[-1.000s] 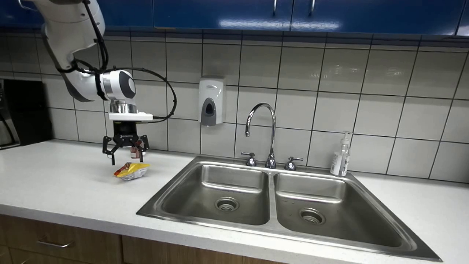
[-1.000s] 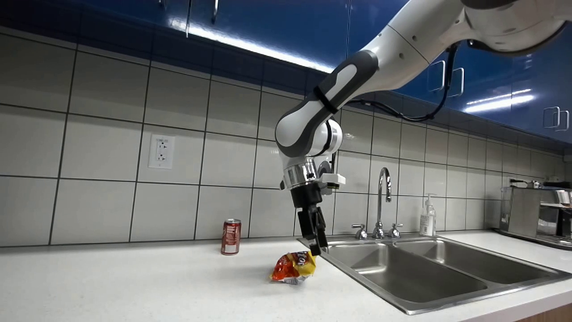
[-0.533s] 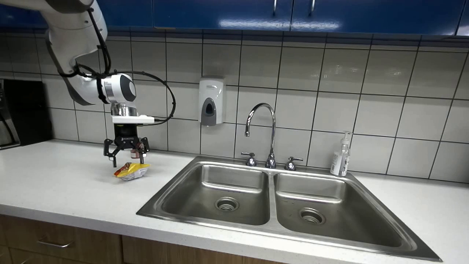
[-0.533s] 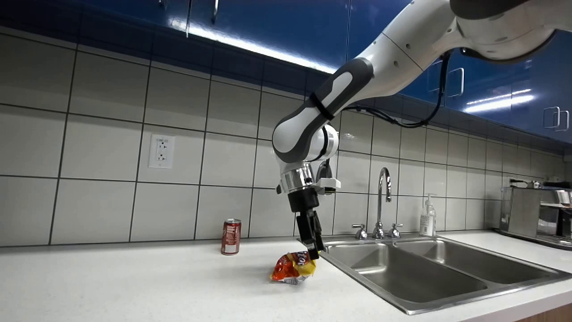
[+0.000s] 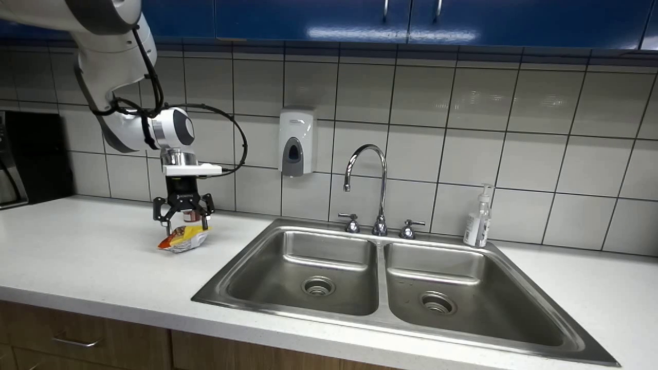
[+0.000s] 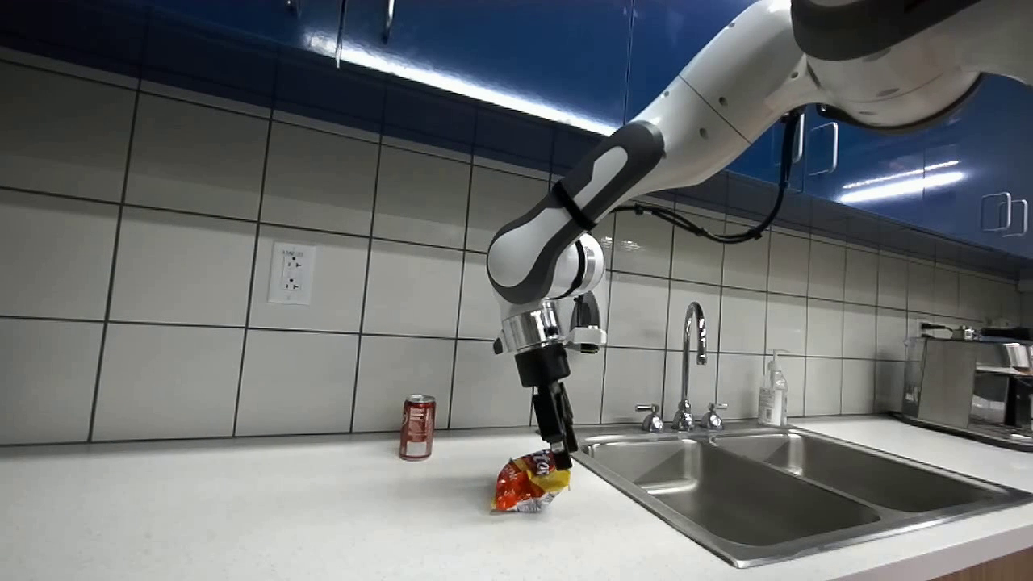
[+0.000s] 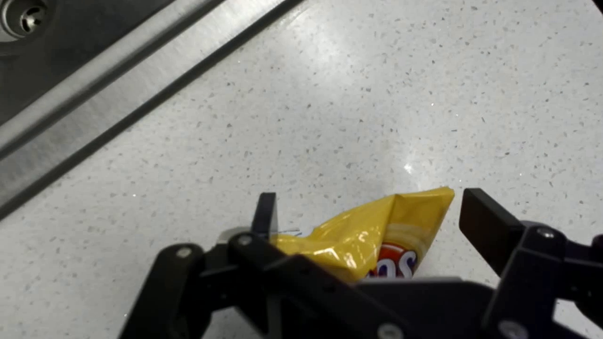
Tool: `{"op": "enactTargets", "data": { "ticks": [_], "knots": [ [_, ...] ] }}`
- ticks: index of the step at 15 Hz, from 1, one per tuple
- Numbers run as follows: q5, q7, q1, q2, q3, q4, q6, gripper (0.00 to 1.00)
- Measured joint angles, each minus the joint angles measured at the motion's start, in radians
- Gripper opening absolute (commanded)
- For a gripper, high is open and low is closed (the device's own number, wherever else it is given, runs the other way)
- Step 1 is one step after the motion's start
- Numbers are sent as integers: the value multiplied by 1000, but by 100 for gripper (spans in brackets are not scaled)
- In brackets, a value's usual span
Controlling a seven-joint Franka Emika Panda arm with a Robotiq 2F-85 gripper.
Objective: Put the orange packet into the sink
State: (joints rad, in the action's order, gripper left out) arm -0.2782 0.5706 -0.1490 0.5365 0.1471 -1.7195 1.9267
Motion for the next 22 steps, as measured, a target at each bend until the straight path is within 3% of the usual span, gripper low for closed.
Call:
{"op": "enactTargets", "data": {
  "ticks": [22],
  "knots": [
    [-26, 14, -64, 40, 3, 131, -32, 100]
  ]
}}
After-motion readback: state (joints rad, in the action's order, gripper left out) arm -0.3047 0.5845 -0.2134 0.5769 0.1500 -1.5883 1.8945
